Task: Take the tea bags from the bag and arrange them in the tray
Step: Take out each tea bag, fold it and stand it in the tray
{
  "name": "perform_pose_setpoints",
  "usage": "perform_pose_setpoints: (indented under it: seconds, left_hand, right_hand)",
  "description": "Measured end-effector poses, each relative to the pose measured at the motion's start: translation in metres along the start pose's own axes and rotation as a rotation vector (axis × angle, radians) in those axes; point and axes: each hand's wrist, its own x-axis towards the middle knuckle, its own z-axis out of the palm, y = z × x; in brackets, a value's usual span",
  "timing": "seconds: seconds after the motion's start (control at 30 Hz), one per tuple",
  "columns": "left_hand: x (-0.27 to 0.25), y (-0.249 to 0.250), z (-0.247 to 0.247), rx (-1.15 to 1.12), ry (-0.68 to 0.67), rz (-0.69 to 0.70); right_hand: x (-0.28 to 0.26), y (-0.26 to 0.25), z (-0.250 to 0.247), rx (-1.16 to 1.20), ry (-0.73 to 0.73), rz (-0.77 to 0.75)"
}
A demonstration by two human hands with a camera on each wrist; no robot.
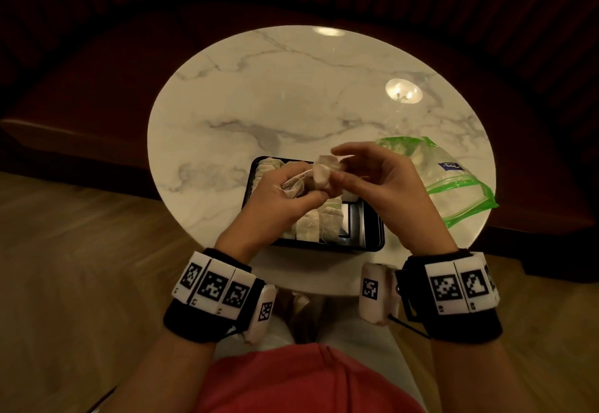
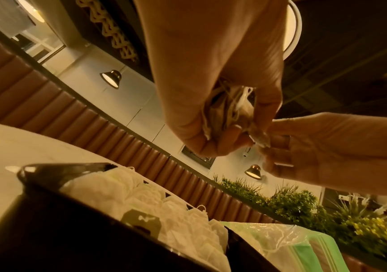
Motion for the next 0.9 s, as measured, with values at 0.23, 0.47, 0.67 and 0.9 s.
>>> perform_pose_setpoints:
  seconds: [0.23,0.47,0.67,0.9]
  left_hand:
    - [-0.001,-0.001,-0.001,-0.075,-0.018,-0.098]
    - [0.0,-0.005,0.0,-0.176,0.048,-0.154]
    - [-0.002,-0.004,0.005,-0.23,0.1,-0.171]
    - [-0.001,-0.001,0.003,-0.133,0.168,-0.053]
  right_hand:
    - [-0.001,0.007,0.0,0.13,-0.045,0.118]
    - [-0.002,0.011,0.005,0.213,0.084,0.087]
    - [-0.003,0.012,0.007,0.257,0.136,0.067]
    - [-0.005,0.0,0.0,0.184,0.11,0.004]
